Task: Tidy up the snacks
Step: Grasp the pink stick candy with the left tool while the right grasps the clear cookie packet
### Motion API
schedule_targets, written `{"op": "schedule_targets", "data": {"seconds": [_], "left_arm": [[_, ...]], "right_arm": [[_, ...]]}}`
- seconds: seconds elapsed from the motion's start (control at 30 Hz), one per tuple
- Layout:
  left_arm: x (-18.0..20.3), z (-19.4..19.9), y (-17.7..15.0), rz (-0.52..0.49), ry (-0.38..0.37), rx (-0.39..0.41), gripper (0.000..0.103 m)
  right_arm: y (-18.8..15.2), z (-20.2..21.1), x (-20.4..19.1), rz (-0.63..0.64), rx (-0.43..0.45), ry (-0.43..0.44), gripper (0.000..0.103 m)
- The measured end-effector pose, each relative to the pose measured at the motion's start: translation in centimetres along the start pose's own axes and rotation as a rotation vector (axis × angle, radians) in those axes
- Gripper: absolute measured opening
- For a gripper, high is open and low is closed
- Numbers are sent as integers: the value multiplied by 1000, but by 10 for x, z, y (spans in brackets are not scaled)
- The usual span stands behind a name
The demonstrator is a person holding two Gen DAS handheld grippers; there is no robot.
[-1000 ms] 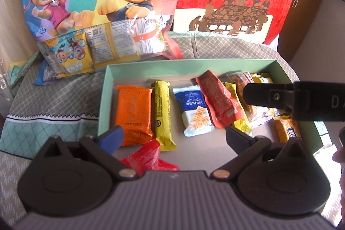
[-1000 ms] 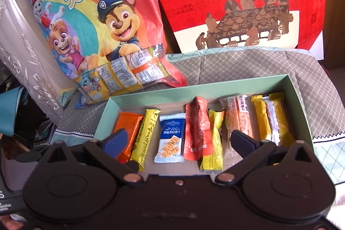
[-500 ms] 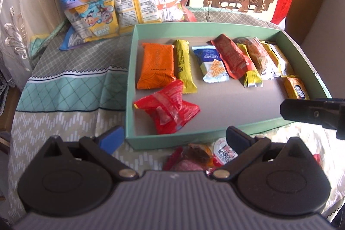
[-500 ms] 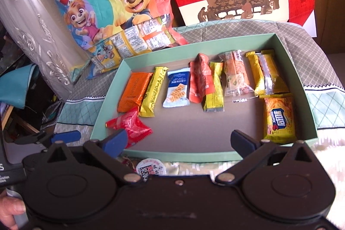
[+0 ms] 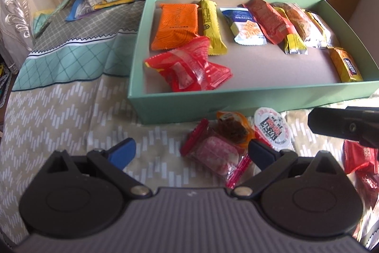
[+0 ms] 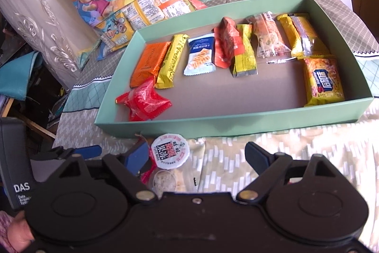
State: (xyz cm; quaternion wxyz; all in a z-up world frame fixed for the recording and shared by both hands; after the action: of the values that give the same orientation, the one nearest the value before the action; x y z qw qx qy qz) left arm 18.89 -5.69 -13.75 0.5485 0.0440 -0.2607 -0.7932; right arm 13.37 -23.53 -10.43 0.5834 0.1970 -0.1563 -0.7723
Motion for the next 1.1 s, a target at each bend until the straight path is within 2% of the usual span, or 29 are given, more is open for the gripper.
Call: {"op": "schedule_targets", "data": {"seconds": [0.07, 0.13, 0.6, 0.83, 0.93, 1.0, 1.03, 1.07, 1.1], "left_arm": [[-2, -3, -2, -9, 20, -6, 103], [-9, -3, -5, -4, 32, -7, 103], [-66, 18, -37, 102, 20, -15, 103], [-75, 34, -31, 137, 15, 30, 103], [-76, 39, -24, 149, 16, 50, 103], [-74, 38, -20, 157, 1, 51, 103], [-71, 37, -18, 159, -8, 52, 103], [-67, 35, -16, 158, -17, 52, 103], [-63, 33, -14, 156, -23, 51, 103]], "right_arm": [[-2, -4, -5, 9, -4, 6, 75], [-3, -7, -10, 21, -17, 14, 70], [-30, -36, -36, 58, -129, 52, 70], [-40, -36, -58, 169, -89, 4, 71], [-49, -33, -65, 261, -61, -30, 71], [-54, -32, -68, 326, -31, -74, 63], [-57, -29, -69, 350, -14, -86, 57], [-58, -27, -69, 351, -13, -82, 46], [-58, -25, -68, 346, -13, -78, 40]]}}
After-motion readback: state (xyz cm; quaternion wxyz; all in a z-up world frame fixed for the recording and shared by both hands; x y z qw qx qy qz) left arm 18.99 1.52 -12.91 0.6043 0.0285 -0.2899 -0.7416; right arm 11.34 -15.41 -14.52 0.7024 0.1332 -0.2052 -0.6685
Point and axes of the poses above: each gripper's, at about its wrist camera, not at the fingertips, and z roughly against the way its jaws point, x to its right, y to its top, the point moved 9 cm from there along -z, roughly the way its jaws point, and after that the axes turned 15 degrees about -y, right-handed, at the moved point
